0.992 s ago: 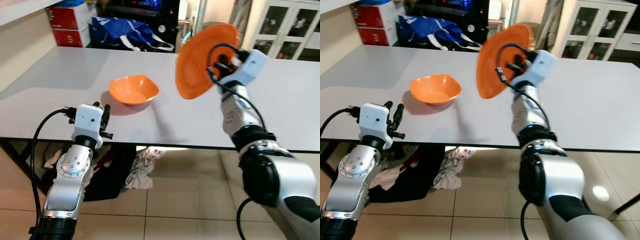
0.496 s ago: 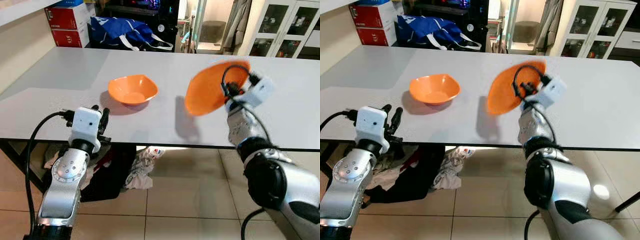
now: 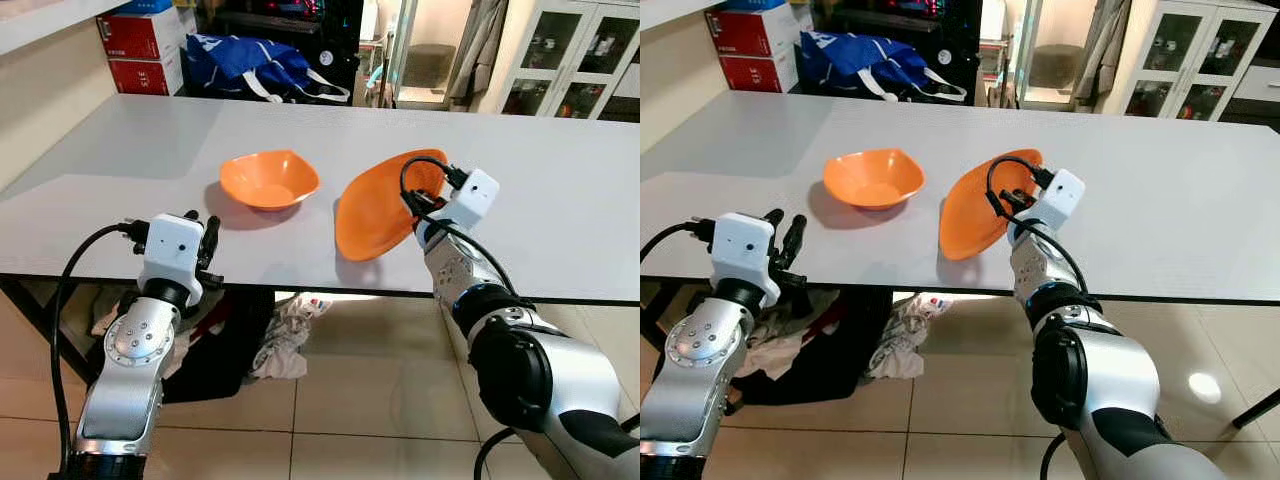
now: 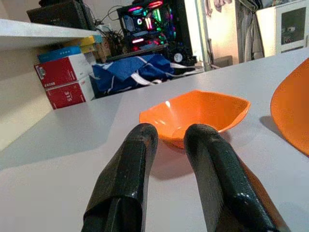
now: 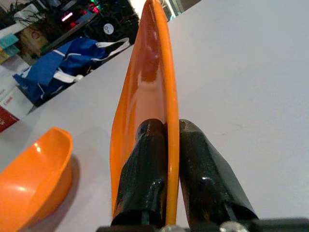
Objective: Setting the table
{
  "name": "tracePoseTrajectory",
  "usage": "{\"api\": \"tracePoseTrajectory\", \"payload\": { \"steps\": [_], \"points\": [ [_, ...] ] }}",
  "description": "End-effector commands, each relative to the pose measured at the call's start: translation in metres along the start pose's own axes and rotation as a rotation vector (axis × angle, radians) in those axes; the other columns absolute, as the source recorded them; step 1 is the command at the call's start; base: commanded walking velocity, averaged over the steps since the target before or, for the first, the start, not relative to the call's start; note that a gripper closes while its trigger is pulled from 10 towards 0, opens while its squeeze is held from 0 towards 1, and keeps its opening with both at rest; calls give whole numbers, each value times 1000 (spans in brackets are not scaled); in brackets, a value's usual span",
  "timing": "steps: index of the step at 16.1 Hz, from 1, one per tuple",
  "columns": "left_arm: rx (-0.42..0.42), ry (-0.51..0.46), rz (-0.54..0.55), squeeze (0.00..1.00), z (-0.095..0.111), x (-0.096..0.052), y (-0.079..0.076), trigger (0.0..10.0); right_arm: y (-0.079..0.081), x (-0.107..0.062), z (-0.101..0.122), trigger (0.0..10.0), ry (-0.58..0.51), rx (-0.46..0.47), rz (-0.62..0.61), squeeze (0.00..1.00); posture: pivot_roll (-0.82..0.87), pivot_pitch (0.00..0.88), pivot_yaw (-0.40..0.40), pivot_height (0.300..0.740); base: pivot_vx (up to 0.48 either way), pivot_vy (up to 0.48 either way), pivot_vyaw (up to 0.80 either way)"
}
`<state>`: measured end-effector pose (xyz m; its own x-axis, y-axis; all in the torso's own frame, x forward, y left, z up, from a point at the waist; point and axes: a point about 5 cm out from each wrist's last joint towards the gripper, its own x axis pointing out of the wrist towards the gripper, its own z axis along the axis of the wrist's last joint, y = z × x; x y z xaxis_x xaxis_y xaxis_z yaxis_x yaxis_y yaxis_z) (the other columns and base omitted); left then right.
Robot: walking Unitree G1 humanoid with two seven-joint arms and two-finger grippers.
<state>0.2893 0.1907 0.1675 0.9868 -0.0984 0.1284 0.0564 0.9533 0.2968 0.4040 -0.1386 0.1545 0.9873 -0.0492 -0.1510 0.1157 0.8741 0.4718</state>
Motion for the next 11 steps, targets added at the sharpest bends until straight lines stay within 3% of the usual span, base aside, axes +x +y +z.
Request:
{"api": "tracePoseTrajectory", "payload": {
  "steps": [1,7,9,10,11],
  "points": [
    [-1,0,-2,0,1,-2,-2,10000,-7,-1,-5,0,24,-42,-22,0,155,0,-31,740,0,0,0],
    [2,2,0,0,2,-5,-1,10000,-18,-4,-15,0,57,-194,-70,0,165,0,-33,740,0,0,0],
    [4,5,0,0,2,-6,0,10000,-18,-5,-18,0,67,-202,-77,0,168,0,-33,740,0,0,0],
    [7,6,0,0,2,-7,-1,10000,-19,-6,-20,10000,73,-223,-81,0,174,0,-33,740,0,0,0],
    [7,7,0,0,3,-7,-1,10000,-19,-6,-21,10000,74,-223,-85,0,175,0,-33,740,0,0,0]
  ]
}}
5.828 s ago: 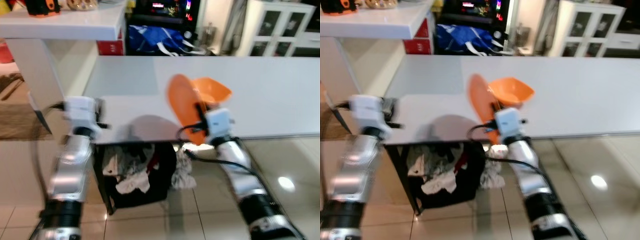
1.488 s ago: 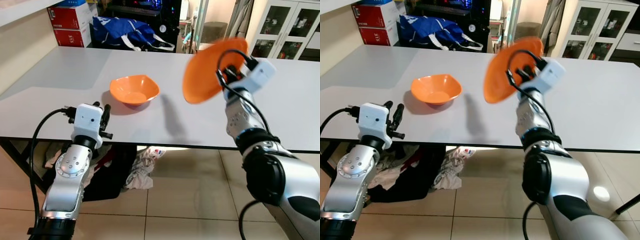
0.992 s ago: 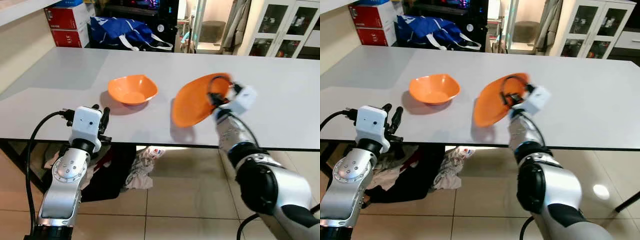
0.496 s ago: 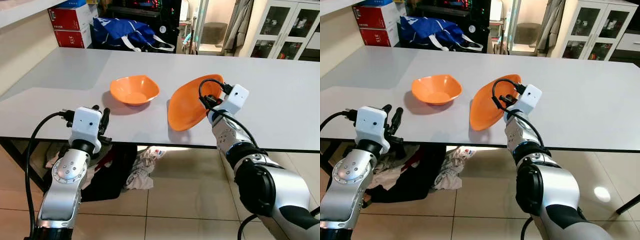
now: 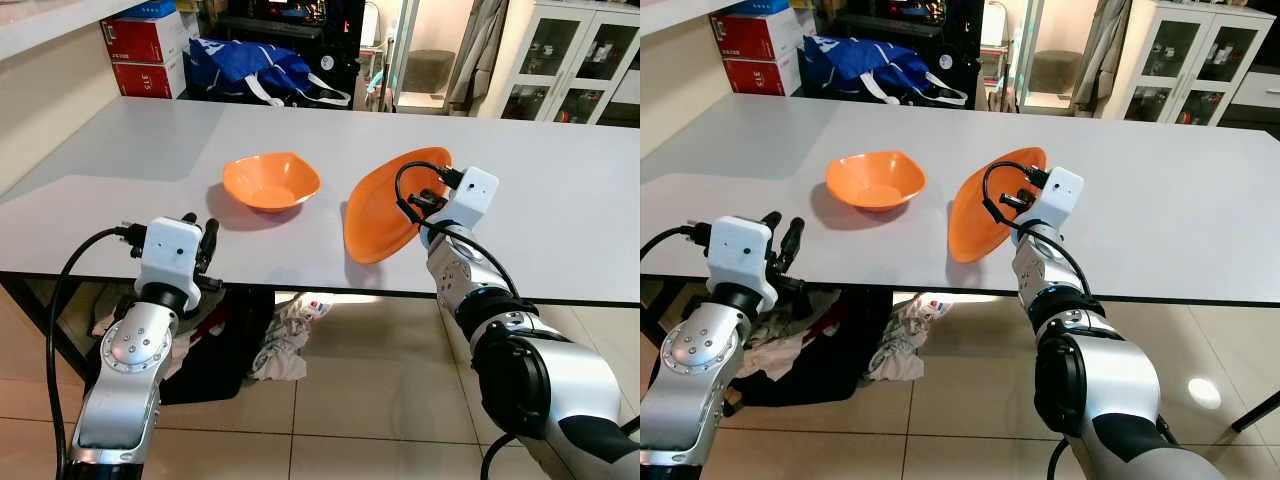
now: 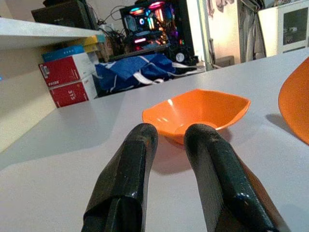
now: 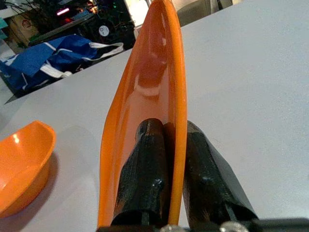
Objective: Setting the table
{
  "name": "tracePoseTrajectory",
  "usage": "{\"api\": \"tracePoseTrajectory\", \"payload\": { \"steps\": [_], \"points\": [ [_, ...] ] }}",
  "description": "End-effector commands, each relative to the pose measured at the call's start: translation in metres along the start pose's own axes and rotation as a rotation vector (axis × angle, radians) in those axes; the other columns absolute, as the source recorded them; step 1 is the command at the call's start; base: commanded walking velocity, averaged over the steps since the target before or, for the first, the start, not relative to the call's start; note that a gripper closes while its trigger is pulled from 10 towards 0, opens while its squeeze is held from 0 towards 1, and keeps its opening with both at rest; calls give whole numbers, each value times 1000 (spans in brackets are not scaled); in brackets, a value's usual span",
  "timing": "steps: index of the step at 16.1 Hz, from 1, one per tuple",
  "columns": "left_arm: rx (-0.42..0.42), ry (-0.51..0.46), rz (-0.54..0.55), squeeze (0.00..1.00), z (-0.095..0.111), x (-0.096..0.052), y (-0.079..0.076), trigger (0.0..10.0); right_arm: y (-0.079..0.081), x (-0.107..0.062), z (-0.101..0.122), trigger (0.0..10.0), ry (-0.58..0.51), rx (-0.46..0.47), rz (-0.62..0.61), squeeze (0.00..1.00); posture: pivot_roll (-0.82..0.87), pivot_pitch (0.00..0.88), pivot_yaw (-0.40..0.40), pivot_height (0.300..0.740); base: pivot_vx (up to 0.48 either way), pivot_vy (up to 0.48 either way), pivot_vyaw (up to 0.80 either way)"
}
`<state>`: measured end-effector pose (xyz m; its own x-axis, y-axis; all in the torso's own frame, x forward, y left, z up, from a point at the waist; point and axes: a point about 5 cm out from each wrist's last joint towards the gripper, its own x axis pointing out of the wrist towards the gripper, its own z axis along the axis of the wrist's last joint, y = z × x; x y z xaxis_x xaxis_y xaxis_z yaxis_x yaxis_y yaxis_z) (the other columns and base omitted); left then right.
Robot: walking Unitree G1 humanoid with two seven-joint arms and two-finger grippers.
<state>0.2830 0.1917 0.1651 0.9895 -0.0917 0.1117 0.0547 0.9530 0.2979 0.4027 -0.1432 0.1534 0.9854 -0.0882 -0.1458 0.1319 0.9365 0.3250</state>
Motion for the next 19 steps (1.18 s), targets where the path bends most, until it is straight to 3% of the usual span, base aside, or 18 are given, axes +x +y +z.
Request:
{"api": "tracePoseTrajectory", "payload": {
  "steps": [1,7,12,14,18,19],
  "points": [
    [6,-10,-1,0,4,-2,0,10000,-13,-6,-26,10000,105,-72,-48,0,177,0,-33,740,0,0,0],
    [19,1,2,0,5,-7,3,10000,-21,-12,-46,10000,172,-153,-97,0,203,10,-29,740,0,0,0],
    [23,9,22,0,5,-5,5,10000,-4,-10,-38,10000,119,-242,-17,0,187,10,-35,740,0,0,0],
    [14,-8,18,0,7,-2,2,10000,6,-5,-15,10000,-30,-325,-9,0,180,6,-40,740,0,0,0],
    [5,-15,26,0,4,2,-2,10000,39,-6,84,10000,-546,-449,59,0,138,0,-59,740,0,0,0],
    [10,-18,28,0,4,4,-3,10000,40,-8,92,10000,-588,-450,59,0,131,0,-65,740,0,0,0]
  ]
}}
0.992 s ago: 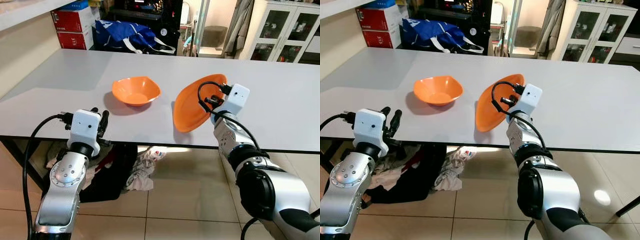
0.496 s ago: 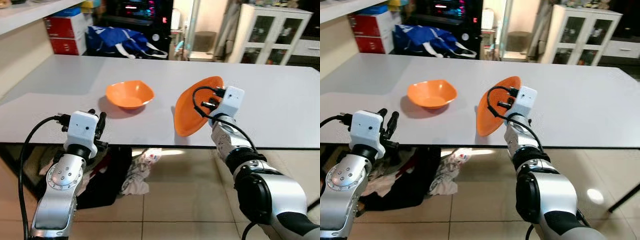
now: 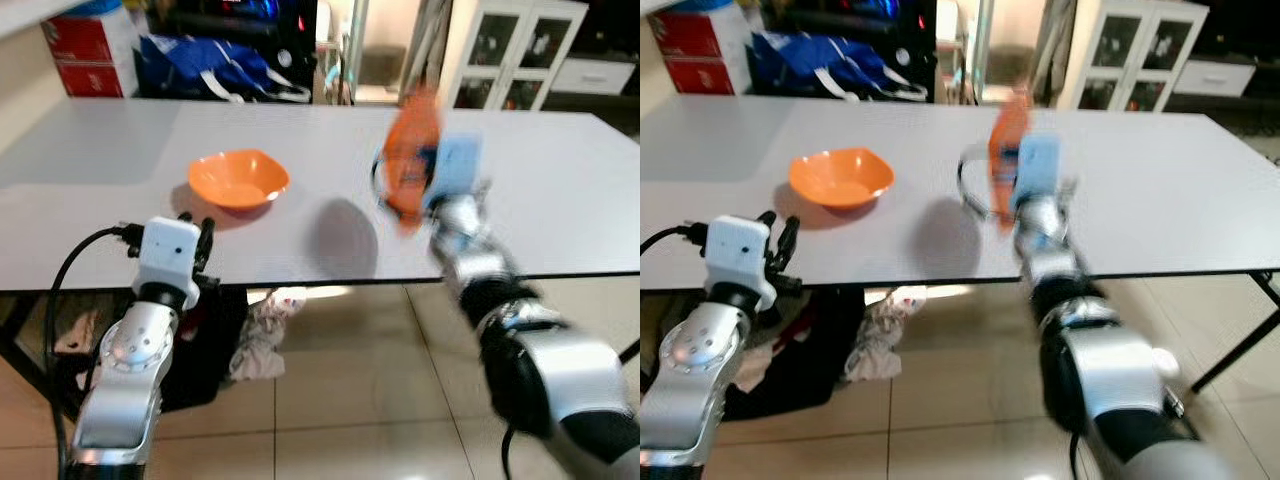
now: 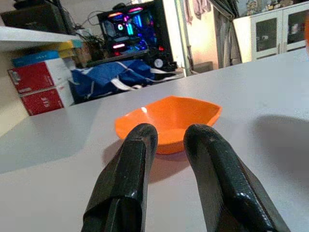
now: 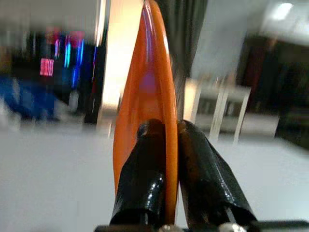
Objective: Setting the table
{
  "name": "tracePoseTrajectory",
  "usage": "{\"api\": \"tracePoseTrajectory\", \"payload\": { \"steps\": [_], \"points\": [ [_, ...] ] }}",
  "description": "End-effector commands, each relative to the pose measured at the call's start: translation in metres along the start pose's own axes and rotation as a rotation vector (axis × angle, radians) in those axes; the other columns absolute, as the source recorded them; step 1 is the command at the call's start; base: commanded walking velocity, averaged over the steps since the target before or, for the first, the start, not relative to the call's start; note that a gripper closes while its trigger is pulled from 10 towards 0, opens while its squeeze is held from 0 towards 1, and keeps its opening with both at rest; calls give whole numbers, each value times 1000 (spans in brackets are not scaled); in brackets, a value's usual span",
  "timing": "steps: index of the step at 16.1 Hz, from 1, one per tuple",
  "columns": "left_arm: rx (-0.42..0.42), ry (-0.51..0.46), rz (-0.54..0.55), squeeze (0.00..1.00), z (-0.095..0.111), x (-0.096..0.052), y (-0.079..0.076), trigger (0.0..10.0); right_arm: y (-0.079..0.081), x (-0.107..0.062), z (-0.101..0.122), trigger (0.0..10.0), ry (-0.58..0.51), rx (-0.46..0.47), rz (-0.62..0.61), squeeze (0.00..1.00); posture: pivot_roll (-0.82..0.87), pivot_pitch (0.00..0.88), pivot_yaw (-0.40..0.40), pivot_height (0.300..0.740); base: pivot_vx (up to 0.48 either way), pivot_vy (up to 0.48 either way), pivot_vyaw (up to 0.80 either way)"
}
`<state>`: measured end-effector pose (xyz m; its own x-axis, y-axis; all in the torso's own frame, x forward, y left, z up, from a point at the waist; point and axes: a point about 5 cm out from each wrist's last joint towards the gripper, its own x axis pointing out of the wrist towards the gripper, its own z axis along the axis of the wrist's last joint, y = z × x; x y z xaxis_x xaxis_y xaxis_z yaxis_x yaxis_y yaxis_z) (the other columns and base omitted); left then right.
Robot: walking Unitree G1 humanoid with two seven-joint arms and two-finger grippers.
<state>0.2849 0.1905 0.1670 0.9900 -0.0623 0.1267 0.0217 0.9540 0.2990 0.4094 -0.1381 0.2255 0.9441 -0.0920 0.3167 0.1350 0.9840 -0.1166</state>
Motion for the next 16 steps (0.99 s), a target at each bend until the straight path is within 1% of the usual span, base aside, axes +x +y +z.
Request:
{"api": "tracePoseTrajectory", "payload": {
  "steps": [1,2,3,4,5,6,10,16],
  "points": [
    [-4,-21,9,0,3,6,-3,10000,-3,12,43,10000,-213,5,-5,0,121,0,-73,740,0,0,0],
    [-19,-28,17,0,3,8,-4,10000,-1,9,52,10000,-299,-9,16,0,118,0,-77,740,0,0,0],
    [-47,-40,27,0,5,9,-3,10000,1,5,57,10000,-359,-21,24,0,112,0,-84,740,0,0,0],
    [-62,-47,43,0,6,11,-2,10000,5,-3,57,10000,-413,-34,56,0,113,0,-92,740,0,0,0],
    [-80,-58,60,0,7,11,0,10000,6,-9,56,10000,-450,-63,62,0,110,0,-92,740,0,0,0],
    [-82,-65,63,0,8,12,0,10000,7,-13,50,10000,-443,-58,63,0,106,0,-91,740,0,0,0],
    [-95,-101,63,0,13,17,-1,10000,10,-24,32,10000,-395,-73,62,0,94,0,-77,740,403,261,0],
    [-81,-154,44,0,22,20,-6,10000,16,-29,26,10000,-386,-92,77,0,91,0,-74,740,398,268,0]
  ]
}}
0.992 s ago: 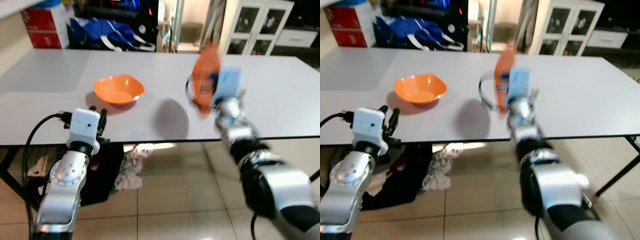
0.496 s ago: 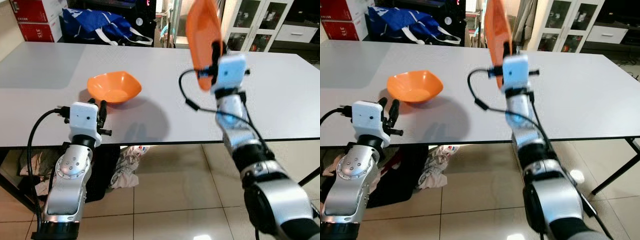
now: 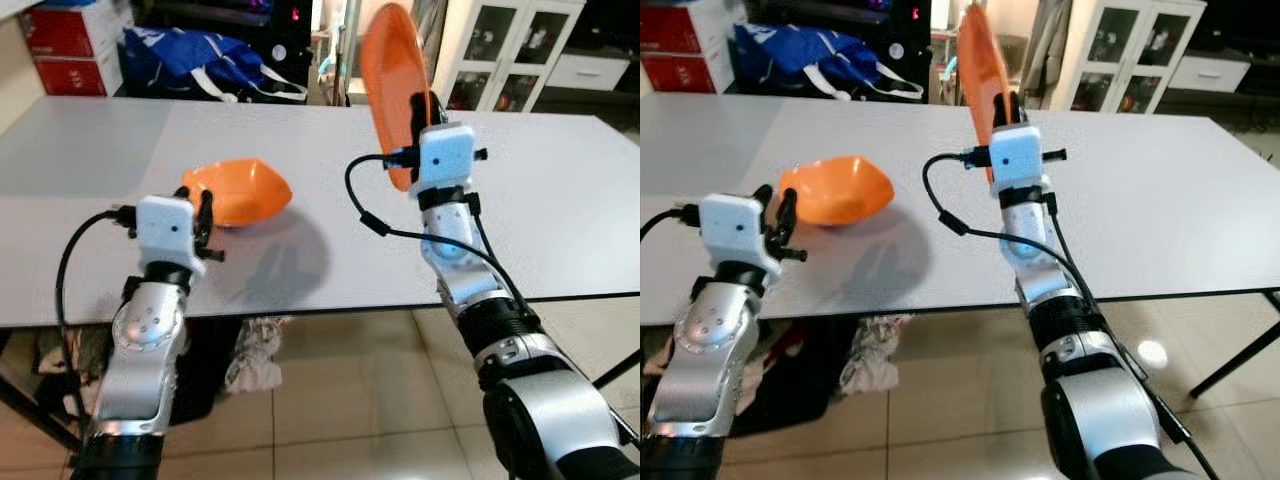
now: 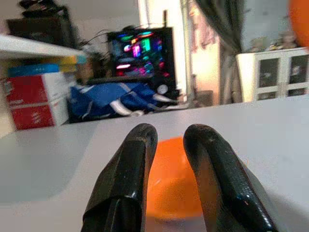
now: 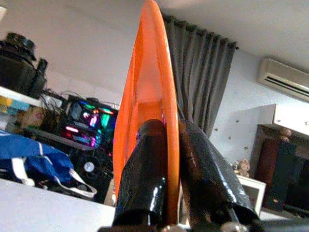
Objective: Setting the table
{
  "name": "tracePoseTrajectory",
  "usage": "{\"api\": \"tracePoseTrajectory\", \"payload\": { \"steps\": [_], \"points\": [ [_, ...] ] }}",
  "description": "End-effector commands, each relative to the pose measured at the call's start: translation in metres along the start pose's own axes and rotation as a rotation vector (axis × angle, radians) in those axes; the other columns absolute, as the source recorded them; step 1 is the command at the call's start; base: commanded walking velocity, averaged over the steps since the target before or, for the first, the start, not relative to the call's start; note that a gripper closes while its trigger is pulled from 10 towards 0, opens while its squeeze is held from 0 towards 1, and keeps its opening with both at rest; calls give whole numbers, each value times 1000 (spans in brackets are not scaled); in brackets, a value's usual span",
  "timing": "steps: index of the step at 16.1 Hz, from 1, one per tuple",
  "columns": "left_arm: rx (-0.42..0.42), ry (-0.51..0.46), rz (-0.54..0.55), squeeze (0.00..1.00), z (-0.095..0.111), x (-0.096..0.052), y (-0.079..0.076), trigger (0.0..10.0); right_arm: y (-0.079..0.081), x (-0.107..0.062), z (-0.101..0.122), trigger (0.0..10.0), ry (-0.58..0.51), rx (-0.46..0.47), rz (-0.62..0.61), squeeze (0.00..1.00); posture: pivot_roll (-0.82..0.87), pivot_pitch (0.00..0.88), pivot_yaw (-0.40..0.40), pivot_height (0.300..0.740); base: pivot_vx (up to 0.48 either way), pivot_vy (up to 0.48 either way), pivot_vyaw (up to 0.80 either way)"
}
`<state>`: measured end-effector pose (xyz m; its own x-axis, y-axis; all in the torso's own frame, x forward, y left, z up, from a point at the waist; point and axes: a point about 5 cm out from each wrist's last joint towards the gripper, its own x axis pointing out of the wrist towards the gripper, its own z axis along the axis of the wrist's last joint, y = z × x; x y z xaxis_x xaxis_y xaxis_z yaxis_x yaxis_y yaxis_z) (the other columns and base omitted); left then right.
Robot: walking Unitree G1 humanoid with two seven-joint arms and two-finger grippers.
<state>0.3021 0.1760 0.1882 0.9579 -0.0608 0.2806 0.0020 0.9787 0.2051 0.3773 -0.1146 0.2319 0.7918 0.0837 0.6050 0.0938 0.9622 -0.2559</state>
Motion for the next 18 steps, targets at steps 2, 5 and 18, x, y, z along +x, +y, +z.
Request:
{"api": "tracePoseTrajectory", "payload": {
  "steps": [2,5,18],
  "points": [
    [51,-36,-25,0,7,2,-3,10000,0,1,3,10000,-17,4,-20,0,91,0,-70,740,399,264,0],
    [106,-64,-78,0,16,7,-11,10000,4,-1,2,10000,-11,4,-18,0,89,0,-59,740,452,89,0],
    [-152,32,-503,0,60,0,-42,10000,-53,21,-25,10000,274,230,-243,0,125,0,-8,740,30,0,0]
  ]
}}
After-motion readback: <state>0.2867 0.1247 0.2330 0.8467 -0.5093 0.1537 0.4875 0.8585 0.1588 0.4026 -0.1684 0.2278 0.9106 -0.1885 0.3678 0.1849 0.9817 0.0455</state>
